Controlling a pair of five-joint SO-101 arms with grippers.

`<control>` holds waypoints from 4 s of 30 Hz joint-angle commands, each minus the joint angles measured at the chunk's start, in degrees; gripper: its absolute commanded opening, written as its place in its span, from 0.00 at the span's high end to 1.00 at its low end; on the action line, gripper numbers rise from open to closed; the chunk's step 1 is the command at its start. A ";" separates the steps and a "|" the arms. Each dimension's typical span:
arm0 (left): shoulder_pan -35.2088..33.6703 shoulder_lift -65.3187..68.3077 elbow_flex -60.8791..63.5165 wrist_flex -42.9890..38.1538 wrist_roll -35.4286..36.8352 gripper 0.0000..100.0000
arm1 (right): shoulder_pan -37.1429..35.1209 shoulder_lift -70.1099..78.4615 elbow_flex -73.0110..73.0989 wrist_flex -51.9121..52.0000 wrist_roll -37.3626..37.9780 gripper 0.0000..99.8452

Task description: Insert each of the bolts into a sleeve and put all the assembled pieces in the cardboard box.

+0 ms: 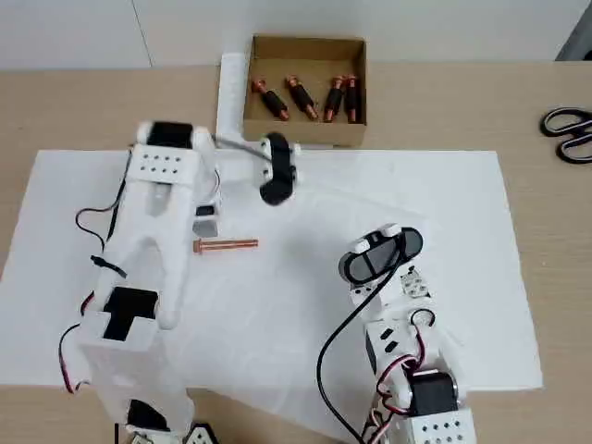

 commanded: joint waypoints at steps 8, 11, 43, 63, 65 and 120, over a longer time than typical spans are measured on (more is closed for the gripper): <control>1.76 -0.18 -12.00 3.69 58.46 0.82 | 0.57 -0.92 0.35 0.04 0.09 0.99; 1.93 -0.09 -11.91 3.69 81.76 0.83 | 0.57 -0.92 0.35 0.04 0.09 0.99; 2.99 0.00 7.16 -1.32 149.71 0.82 | 2.24 -0.48 0.35 0.04 0.18 0.99; 2.20 0.09 14.90 -1.76 165.10 0.78 | 3.38 -0.48 0.35 0.13 0.18 1.00; 0.97 0.09 14.90 -2.55 166.95 0.78 | 3.38 -0.48 0.35 0.22 0.18 1.00; 4.92 -0.53 23.96 -16.53 174.42 0.86 | 3.47 -0.92 0.35 0.13 0.18 1.00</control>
